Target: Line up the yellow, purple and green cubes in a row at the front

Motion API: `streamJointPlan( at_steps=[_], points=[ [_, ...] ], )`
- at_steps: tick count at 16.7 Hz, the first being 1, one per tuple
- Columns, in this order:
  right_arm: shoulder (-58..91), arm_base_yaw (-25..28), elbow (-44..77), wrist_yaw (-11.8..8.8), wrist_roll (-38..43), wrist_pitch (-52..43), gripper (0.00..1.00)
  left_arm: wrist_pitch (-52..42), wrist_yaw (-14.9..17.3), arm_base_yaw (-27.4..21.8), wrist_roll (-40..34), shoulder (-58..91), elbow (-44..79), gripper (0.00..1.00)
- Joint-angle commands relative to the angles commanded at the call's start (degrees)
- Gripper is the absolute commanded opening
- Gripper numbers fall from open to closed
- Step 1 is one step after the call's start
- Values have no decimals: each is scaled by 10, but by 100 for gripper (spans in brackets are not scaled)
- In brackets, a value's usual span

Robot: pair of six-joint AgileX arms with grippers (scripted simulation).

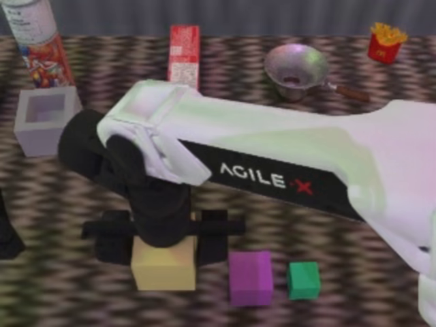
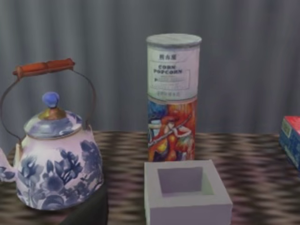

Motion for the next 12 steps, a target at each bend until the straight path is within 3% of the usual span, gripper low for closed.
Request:
streamJointPlan(
  at_steps=[12],
  points=[
    [37,1,-97,0,1,134,0,0,0,0,0,0,0,100]
  ],
)
